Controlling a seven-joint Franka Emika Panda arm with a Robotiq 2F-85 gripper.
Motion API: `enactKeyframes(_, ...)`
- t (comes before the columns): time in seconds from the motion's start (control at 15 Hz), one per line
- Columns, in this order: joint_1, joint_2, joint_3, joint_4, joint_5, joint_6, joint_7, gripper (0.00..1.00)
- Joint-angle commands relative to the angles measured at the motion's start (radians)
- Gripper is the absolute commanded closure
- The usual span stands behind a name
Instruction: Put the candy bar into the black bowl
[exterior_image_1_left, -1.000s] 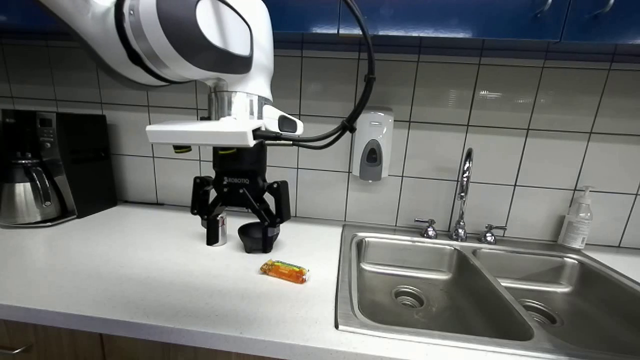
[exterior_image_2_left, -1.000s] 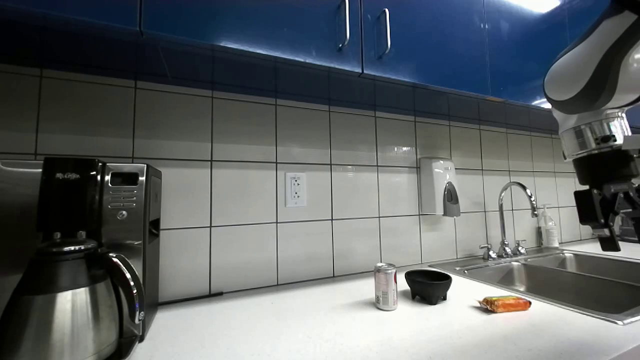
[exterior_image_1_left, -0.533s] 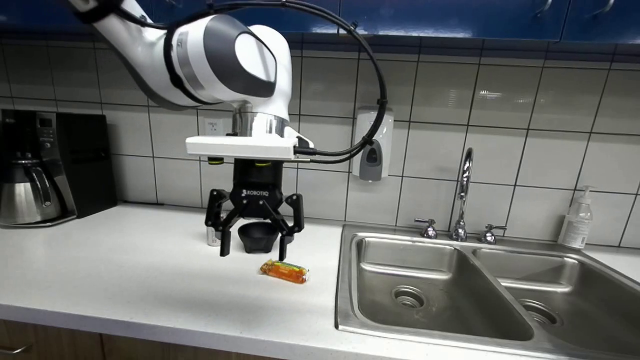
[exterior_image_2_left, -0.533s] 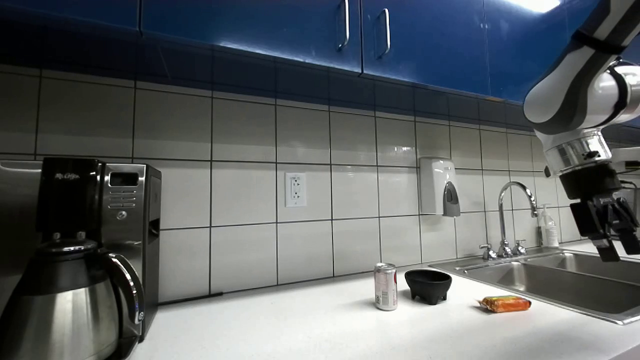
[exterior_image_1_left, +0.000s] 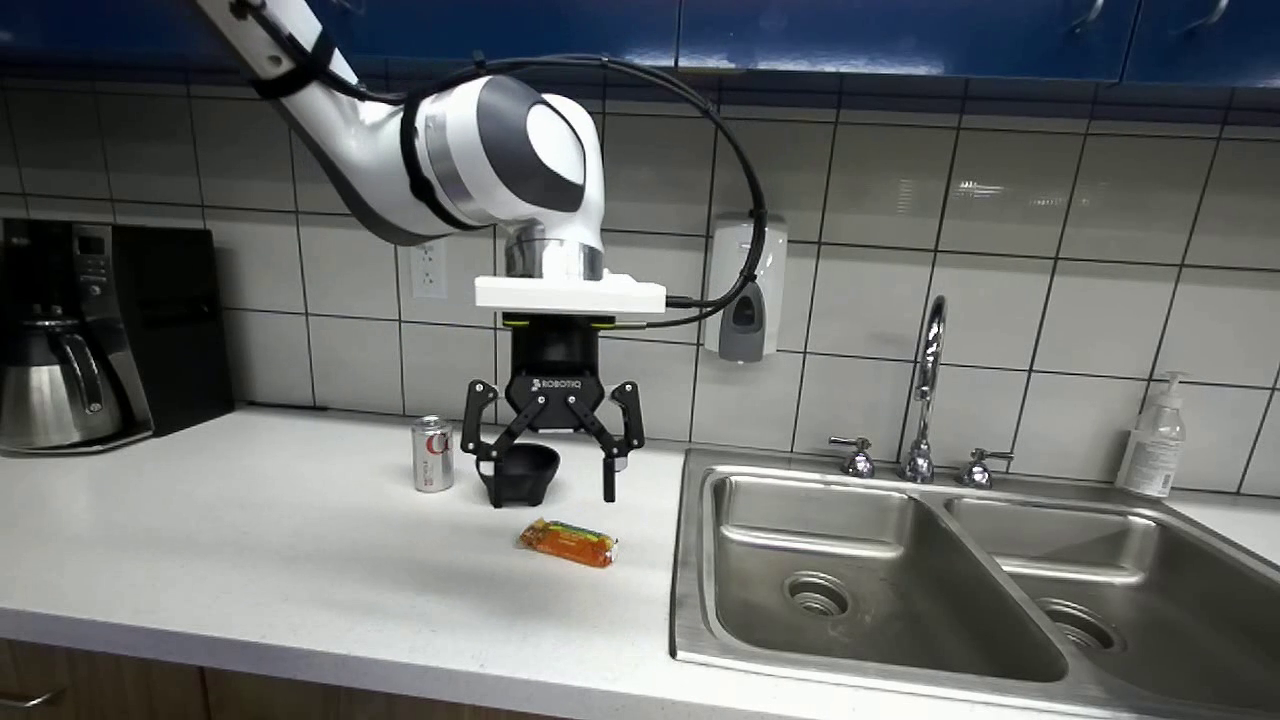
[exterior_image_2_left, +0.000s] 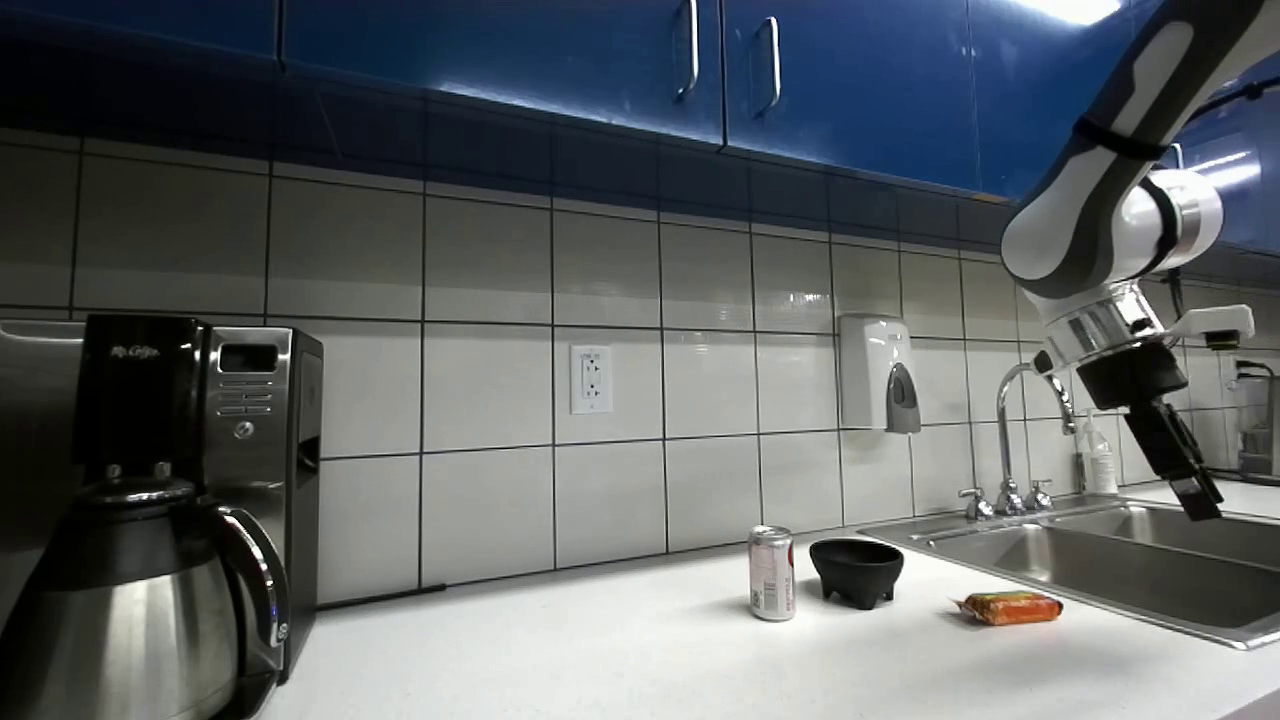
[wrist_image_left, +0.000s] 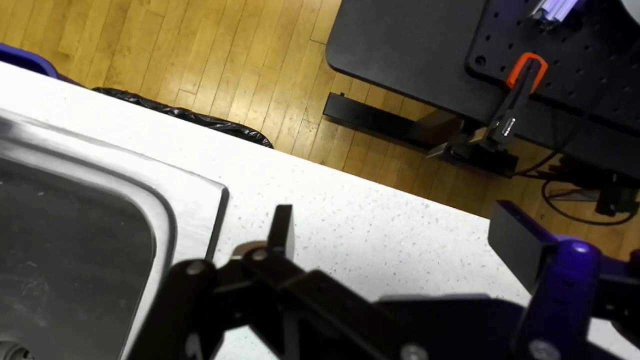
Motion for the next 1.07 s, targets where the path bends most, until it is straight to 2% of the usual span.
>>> enactKeyframes(0.0, 0.004, 0.091, 0.008, 0.068, -0.027, -0.007, -0.149, 0.0)
enactKeyframes(0.4, 0.006, 0.177, 0.031, 0.103, -0.02, 0.02, -0.334, 0.0)
enactKeyframes(1.0, 0.004, 0.281, 0.077, 0.177, -0.018, 0.098, -0.506, 0.0)
